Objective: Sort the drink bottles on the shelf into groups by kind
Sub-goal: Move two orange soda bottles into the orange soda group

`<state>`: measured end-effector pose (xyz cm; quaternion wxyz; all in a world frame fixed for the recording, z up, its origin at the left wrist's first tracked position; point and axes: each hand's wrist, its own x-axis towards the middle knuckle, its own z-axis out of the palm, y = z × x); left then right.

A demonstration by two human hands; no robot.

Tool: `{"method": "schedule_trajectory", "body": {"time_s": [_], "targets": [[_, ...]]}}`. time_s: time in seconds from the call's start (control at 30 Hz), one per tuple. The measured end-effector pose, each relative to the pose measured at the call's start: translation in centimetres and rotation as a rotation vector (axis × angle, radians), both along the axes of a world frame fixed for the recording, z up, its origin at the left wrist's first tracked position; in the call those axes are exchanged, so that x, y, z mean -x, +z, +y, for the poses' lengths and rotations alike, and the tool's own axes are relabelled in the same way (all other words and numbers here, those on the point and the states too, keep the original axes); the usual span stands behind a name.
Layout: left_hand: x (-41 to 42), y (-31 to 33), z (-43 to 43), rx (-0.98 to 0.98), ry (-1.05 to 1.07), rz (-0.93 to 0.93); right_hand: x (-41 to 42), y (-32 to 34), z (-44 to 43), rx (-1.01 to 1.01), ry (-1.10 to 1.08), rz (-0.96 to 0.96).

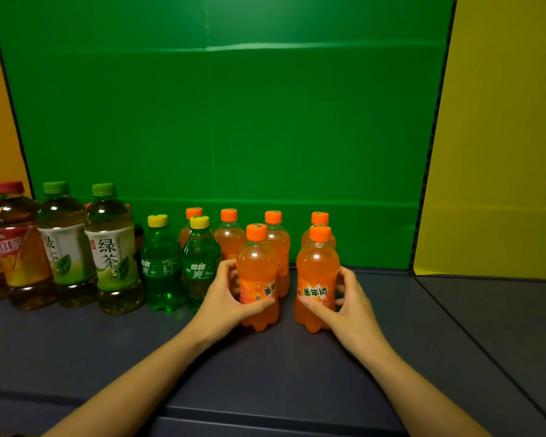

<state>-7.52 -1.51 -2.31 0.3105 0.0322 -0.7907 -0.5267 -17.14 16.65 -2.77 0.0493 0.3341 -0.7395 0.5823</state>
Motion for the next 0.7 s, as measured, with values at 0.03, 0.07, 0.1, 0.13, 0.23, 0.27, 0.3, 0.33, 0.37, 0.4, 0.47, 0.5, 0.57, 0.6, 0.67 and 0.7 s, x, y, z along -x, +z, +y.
{"method": "schedule_trajectory", "body": {"time_s": [0.03, 0.07, 0.1, 0.13, 0.23, 0.27, 0.3, 0.33, 0.37, 0.4, 0.47, 0.5, 0.57, 0.6, 0.67, 0.7], "targets": [[-0.1, 0.0, 0.0, -0.012, -0.029, 0.001, -0.1, 0.1, 0.1, 0.005, -0.007, 0.004], [-0.2, 0.0, 0.0, -0.005, -0.045, -0.003, -0.1, 0.1, 0.2, 0.007, -0.016, 0.007], [-0.2, 0.0, 0.1, 0.019, -0.055, -0.006, -0.1, 0.1, 0.3, 0.002, -0.025, 0.01], [-0.2, -0.1, 0.1, 0.064, -0.042, -0.008, -0.1, 0.1, 0.4, -0.005, -0.03, 0.015], [0.1, -0.4, 0.1, 0.204, 0.073, 0.021, -0.2, -0.1, 0.5, -0.029, -0.035, 0.022], [0.2, -0.5, 0.0, 0.206, 0.1, 0.028, -0.2, -0.1, 0.5, -0.038, -0.039, 0.022], [0.2, -0.5, 0.0, 0.187, 0.112, 0.027, -0.2, -0.1, 0.5, -0.042, -0.045, 0.024], [0.2, -0.5, -0.1, 0.165, 0.114, 0.023, -0.2, -0.2, 0.5, -0.043, -0.053, 0.029], [0.2, -0.5, -0.2, 0.148, 0.113, 0.022, -0.2, -0.2, 0.4, -0.042, -0.062, 0.033], [0.3, -0.5, -0.3, 0.137, 0.109, 0.023, -0.2, -0.2, 0.4, -0.042, -0.071, 0.036], [0.4, -0.5, -0.3, 0.138, 0.096, 0.036, -0.2, -0.2, 0.3, -0.036, -0.083, 0.039], [0.5, -0.5, -0.2, 0.149, 0.092, 0.045, -0.1, -0.2, 0.3, -0.033, -0.087, 0.039], [0.8, -0.6, 0.0, 0.169, 0.094, 0.068, 0.1, -0.2, 0.1, -0.031, -0.088, 0.043], [1.0, -0.6, 0.1, 0.173, 0.092, 0.082, 0.1, -0.2, 0.0, -0.031, -0.088, 0.045], [1.2, -0.7, 0.1, 0.169, 0.075, 0.094, 0.3, -0.3, -0.3, -0.027, -0.089, 0.048], [1.3, -0.7, 0.1, 0.164, 0.065, 0.094, 0.4, -0.4, -0.4, -0.028, -0.092, 0.05]]}}
